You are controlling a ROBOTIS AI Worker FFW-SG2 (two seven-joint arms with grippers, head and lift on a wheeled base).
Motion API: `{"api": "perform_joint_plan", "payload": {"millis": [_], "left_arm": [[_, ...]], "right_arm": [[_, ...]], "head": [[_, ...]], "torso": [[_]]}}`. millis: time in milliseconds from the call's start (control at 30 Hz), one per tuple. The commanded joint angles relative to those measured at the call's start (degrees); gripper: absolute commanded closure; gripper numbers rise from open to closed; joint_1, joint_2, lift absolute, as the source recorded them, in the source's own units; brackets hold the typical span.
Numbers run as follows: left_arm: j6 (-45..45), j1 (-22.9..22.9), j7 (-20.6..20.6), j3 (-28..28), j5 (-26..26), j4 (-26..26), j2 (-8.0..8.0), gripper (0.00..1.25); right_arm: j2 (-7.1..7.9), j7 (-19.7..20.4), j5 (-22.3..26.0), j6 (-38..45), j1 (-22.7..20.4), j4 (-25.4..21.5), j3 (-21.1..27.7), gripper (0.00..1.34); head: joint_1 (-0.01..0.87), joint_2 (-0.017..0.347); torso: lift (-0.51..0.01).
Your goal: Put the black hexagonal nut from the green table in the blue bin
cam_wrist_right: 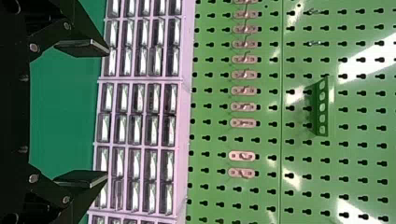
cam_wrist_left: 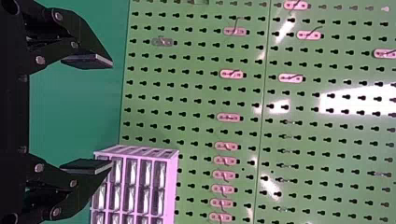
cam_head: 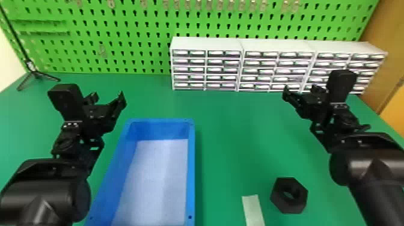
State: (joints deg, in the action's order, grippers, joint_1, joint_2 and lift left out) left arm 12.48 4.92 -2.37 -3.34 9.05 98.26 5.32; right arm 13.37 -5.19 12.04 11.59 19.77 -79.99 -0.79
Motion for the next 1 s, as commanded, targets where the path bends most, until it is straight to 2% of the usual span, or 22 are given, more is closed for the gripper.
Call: {"api": "perform_joint_plan", "payload": {"millis": [0,967], "left_arm": [[0.00,0.00,0.00,-0.09,0.09,0.00,-0.05,0.49],[0.00,0.09,0.00,0.09,0.00,0.00,-0.05,0.49]], "right_arm": [[0.08,0.00,0.00,0.09,0.00,-0.08,0.00,0.35],[0.25,0.00,0.00,0.18,-0.26,-0.43,0.27,0.35]], "head": [[0.686,0.028],[0.686,0.028]], "torso": [[-0.096],[-0.096]]}}
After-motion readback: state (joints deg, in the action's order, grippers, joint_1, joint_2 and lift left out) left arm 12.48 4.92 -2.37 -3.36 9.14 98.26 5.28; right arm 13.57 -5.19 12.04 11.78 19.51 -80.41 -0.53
